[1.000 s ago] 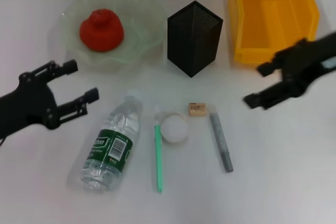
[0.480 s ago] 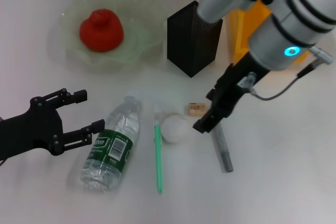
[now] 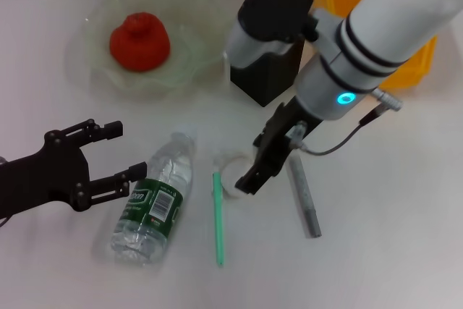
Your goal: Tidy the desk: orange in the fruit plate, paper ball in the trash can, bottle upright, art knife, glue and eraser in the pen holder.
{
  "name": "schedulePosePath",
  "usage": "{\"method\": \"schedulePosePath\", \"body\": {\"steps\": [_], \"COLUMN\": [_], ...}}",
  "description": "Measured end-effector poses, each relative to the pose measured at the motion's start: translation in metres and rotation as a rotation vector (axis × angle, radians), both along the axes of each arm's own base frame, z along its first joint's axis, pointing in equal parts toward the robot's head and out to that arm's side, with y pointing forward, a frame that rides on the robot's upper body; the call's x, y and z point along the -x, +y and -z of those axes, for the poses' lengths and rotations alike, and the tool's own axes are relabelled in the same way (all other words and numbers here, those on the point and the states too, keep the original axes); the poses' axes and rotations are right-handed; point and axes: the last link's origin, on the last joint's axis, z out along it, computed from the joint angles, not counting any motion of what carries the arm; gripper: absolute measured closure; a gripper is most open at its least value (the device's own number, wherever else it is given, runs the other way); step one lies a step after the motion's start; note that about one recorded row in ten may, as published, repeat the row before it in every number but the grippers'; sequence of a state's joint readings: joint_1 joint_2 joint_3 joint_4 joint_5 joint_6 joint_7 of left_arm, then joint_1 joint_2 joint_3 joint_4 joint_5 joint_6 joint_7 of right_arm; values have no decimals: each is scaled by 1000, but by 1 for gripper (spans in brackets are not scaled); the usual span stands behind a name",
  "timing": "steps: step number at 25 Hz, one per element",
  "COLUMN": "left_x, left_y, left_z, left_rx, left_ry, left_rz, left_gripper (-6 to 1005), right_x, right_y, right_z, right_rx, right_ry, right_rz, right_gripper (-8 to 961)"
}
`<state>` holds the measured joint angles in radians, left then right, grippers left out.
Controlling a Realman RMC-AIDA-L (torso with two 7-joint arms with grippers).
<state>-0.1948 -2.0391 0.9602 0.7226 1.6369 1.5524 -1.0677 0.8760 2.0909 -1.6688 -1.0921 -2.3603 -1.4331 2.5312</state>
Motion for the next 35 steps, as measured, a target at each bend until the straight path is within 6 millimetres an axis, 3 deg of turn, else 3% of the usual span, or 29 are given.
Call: {"method": "schedulePosePath", "body": {"steps": [6, 16, 21, 26, 30, 35], "left_x": [-1, -1, -2, -3, -3, -4], "left_y": [2, 3, 4, 4, 3, 3], "left_z": [2, 4, 5, 5, 5, 3], "left_rx": [-1, -6, -10, -11, -12, -26], "left_ry": [-1, 2, 5, 2, -3, -16], "left_rz": [0, -4, 3, 5, 6, 3], "left_gripper": [215, 215, 214, 214, 214, 214], "right_x": [-7, -9, -12, -14, -6, 1], "right_y": [-3, -2, 0, 0, -2, 15], "right_z": [22, 31, 33, 32, 14, -47], "right_rx": [8, -5, -27, -37, -60, -228], "right_ry": [-41, -52, -39, -26, 32, 116], "right_rz": [-47, -75, -79, -64, -49, -30], "right_gripper": [133, 142, 329, 407, 423, 426]}}
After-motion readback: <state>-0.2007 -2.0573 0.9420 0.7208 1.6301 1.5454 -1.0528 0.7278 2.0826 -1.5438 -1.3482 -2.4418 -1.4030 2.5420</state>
